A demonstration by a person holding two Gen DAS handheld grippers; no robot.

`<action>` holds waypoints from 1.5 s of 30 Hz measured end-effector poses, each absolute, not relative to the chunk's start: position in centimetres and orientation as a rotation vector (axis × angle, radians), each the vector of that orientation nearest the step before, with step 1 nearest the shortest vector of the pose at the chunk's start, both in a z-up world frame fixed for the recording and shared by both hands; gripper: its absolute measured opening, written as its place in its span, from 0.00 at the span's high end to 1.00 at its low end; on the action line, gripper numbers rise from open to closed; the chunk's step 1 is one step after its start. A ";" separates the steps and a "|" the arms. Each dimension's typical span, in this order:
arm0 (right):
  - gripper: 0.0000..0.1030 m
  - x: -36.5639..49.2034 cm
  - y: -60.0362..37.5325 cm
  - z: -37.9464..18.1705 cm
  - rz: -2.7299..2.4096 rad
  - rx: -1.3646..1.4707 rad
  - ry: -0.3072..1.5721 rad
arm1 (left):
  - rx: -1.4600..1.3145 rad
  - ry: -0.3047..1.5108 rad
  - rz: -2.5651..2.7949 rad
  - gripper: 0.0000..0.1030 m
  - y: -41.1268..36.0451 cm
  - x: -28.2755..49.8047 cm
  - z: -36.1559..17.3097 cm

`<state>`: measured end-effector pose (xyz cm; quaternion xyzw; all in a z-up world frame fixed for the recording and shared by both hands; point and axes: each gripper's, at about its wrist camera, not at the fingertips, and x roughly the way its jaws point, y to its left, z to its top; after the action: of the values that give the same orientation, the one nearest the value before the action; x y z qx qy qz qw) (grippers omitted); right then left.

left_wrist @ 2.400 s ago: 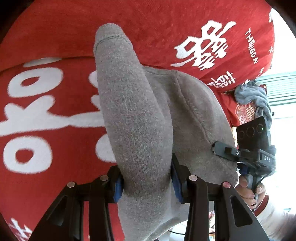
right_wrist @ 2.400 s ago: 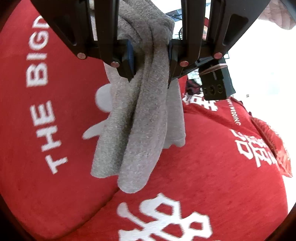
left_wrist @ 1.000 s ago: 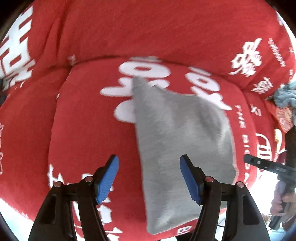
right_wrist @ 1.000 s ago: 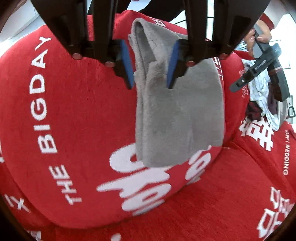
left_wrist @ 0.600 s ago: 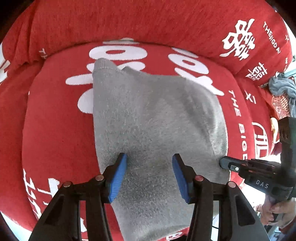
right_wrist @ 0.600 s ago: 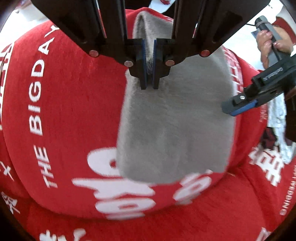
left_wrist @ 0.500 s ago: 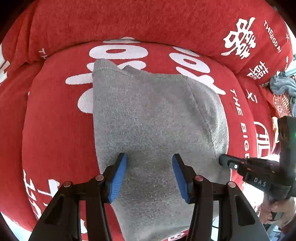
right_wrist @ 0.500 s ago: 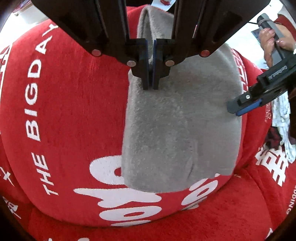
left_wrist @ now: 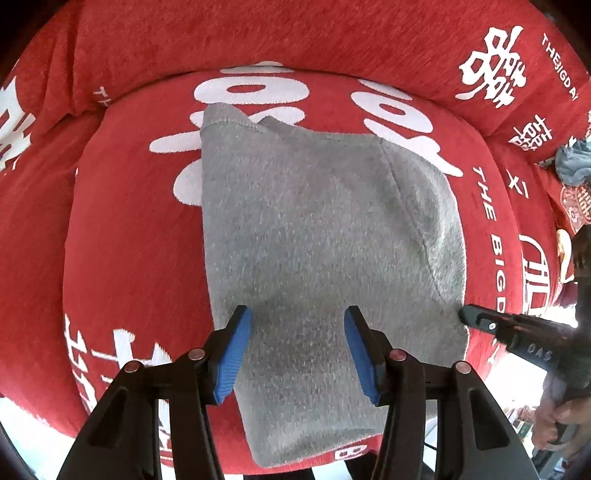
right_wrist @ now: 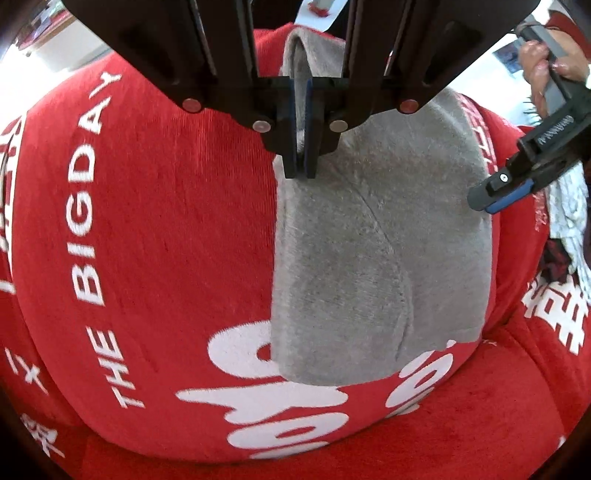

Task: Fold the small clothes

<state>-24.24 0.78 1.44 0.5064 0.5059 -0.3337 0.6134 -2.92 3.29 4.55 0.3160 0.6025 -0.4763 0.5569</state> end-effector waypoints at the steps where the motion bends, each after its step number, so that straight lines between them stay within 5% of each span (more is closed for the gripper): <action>1: 0.98 -24.4 0.6 1.6 -0.769 1.178 1.171 | 0.755 1.424 -1.120 0.48 3.4 -3.0 4.6; 29: 0.95 -23.3 4.8 10.9 -0.776 1.098 1.233 | 0.810 1.434 -1.059 0.47 7.1 -4.4 14.4; 32: 0.95 -23.0 5.1 12.5 -0.776 1.075 1.221 | 0.791 1.393 -1.044 0.16 7.0 -4.1 16.3; 34: 0.94 -22.6 5.1 13.5 -0.783 1.060 1.219 | 0.774 1.354 -1.043 0.16 6.9 -3.9 17.6; 38: 0.66 -21.9 4.8 14.7 -0.793 1.044 1.212 | 0.749 1.366 -1.033 0.16 6.6 -3.4 18.6; 43: 0.58 -21.1 4.4 16.1 -0.816 1.016 1.203 | 0.711 1.376 -1.020 0.16 6.7 -2.8 19.0; 45: 0.46 -21.0 4.4 16.6 -0.830 1.003 1.198 | 0.705 1.381 -1.018 0.16 6.9 -2.6 19.1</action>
<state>-20.97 4.41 16.55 0.4386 0.5239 -0.3628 0.6337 -2.62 6.86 19.10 0.3041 0.5956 -0.4391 0.5999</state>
